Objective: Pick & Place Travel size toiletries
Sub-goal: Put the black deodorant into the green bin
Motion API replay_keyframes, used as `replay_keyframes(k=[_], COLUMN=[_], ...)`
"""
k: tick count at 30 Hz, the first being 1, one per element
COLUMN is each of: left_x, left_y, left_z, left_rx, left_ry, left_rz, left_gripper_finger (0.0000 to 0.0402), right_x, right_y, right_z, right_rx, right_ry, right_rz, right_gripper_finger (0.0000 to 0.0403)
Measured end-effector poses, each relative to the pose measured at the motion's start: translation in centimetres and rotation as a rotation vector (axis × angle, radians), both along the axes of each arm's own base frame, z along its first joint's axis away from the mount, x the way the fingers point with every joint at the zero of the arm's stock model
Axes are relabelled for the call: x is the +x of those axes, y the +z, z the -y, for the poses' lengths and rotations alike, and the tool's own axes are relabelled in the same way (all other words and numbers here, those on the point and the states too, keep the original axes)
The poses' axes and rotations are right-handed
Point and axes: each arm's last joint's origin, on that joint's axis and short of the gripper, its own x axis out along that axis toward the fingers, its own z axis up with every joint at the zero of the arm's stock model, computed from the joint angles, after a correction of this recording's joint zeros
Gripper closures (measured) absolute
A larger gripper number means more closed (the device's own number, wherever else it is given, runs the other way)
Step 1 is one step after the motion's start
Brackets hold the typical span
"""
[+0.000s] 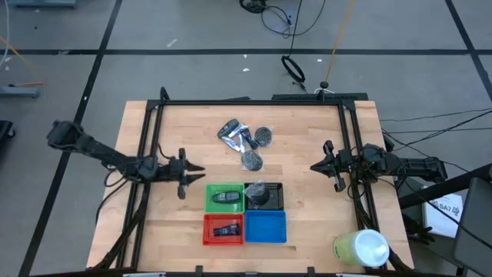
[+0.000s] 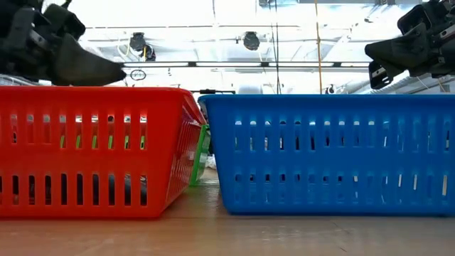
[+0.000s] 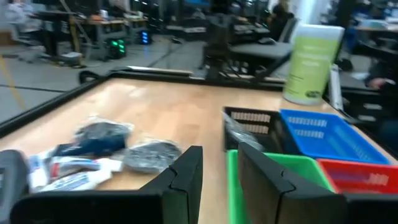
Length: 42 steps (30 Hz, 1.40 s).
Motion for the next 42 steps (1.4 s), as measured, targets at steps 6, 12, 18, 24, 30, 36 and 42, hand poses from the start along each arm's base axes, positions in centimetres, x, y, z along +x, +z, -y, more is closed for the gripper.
replay_keyframes(k=[6,12,18,24,30,36,42], left_x=[0.3,0.2,0.4,0.6,1.8,5.5,9.0], left_y=[0.5,0.6,0.3,-0.6,0.3,2.6,4.0], left_z=[-2.0,-4.4,-5.3,-6.0,-7.9,-11.5,-15.3], left_rx=[0.024,0.096,0.060,0.019,-0.028,-0.071,-0.078], left_ry=[0.184,0.505,0.468,0.522,0.674,0.700,0.703], left_rz=[0.042,0.033,0.018,-0.026,-0.028,-0.196,-0.322], left_gripper_finger=[0.0305,0.0305,0.0305,0.0305,0.0305,0.0305,0.0305], right_x=[0.0,0.0,0.0,0.0,0.0,0.0,0.0], right_y=[0.0,0.0,0.0,0.0,0.0,0.0,0.0], right_z=[0.0,0.0,0.0,0.0,0.0,0.0,0.0], right_rx=[0.000,0.000,0.000,0.000,0.000,0.000,0.000], right_ry=[0.000,0.000,0.000,0.000,0.000,0.000,0.000], right_rz=[0.000,0.000,0.000,0.000,0.000,0.000,0.000], right_gripper_finger=[0.0403,0.0403,0.0403,0.0403,0.0403,0.0403,0.0403])
